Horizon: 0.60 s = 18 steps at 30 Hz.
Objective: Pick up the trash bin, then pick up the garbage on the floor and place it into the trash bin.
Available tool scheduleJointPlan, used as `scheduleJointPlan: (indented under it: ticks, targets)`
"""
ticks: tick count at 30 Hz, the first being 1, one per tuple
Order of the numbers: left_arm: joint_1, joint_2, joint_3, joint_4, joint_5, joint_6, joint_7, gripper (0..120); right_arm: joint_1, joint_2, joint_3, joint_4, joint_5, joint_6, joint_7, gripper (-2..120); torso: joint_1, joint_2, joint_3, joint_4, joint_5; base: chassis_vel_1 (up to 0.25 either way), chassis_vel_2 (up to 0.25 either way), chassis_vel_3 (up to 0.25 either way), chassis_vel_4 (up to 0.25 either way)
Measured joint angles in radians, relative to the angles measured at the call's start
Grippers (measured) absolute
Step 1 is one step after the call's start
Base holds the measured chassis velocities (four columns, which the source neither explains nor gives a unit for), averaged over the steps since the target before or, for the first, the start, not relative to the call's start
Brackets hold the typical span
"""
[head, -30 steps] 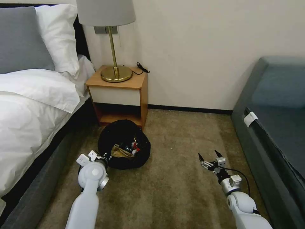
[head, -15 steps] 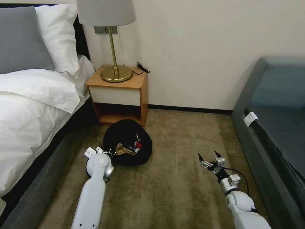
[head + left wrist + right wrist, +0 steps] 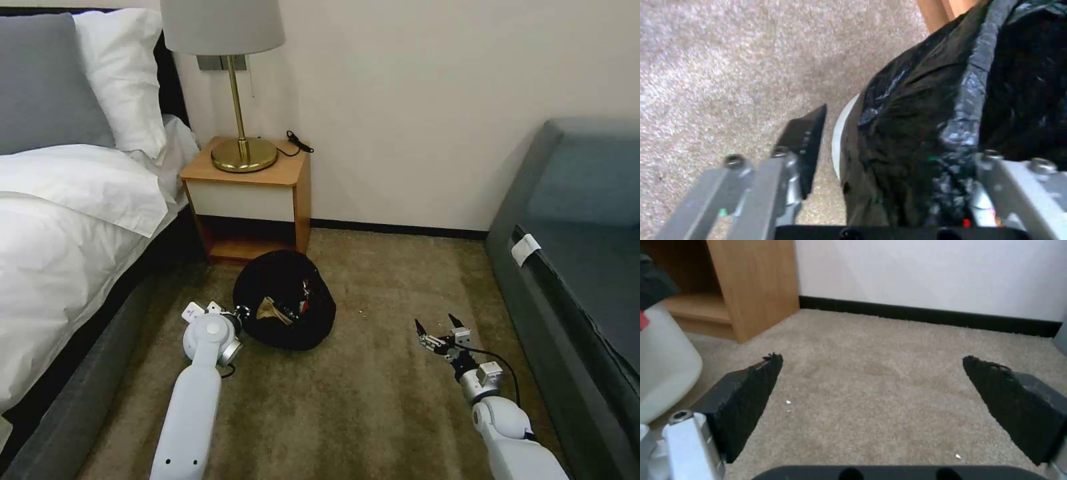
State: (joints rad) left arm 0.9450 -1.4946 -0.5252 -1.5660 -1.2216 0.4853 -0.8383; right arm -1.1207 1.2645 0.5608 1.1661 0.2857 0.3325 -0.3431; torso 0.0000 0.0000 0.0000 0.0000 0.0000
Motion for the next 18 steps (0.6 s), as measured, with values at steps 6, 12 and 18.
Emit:
scheduleJointPlan:
  ticks: [6, 12, 18]
  targets:
    - [0.01, 0.004, -0.004, -0.017, 0.012, 0.003, -0.001, 82, -0.004, 0.0, 0.001, 0.002, 0.001, 0.002, -0.003, 100, 0.0, 0.0, 0.0, 0.0, 0.0, 0.0, 0.0, 0.0, 0.0]
    - [0.023, 0.008, -0.009, -0.047, 0.023, 0.003, -0.006, 99, -0.01, 0.004, 0.001, 0.013, 0.001, 0.002, -0.005, 100, 0.0, 0.0, 0.0, -0.0001, -0.0001, 0.0, 0.0, 0.0, 0.0]
    - [0.041, 0.021, -0.017, -0.095, 0.027, 0.002, -0.012, 100, -0.024, 0.009, 0.002, 0.03, -0.001, 0.002, -0.006, 100, 0.0, 0.0, 0.0, 0.0, 0.0, 0.0, 0.0, 0.0, 0.0]
